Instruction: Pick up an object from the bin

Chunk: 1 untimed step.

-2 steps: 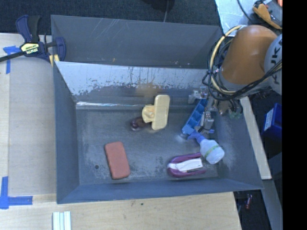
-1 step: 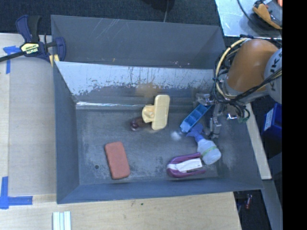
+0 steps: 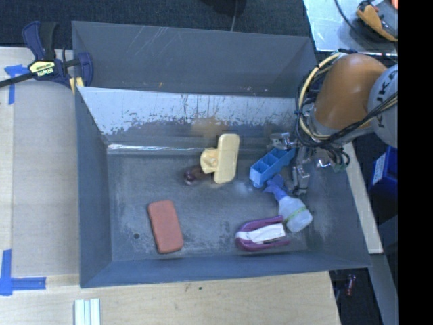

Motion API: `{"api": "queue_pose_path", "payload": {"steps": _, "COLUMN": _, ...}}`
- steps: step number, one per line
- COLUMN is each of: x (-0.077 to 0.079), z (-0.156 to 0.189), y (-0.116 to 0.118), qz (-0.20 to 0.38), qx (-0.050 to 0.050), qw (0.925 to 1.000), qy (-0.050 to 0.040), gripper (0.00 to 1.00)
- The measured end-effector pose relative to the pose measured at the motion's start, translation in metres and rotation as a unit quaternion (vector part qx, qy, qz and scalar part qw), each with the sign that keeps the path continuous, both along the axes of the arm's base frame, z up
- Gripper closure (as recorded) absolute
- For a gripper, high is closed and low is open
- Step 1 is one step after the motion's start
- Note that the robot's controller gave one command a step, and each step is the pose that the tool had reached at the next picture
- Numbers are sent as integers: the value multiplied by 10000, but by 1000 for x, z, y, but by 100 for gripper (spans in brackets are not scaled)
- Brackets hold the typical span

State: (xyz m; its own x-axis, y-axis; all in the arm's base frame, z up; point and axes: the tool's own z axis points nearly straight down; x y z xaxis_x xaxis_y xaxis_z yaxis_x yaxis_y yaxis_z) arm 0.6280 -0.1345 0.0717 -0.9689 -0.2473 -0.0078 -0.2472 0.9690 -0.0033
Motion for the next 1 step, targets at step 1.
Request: {"api": "queue_pose_path", "payload": {"steps": 1, "x": 1, "z": 0, "y": 9, "qz": 1691, "qx": -18, "qw": 9856, "qy": -16, "gripper": 0}}
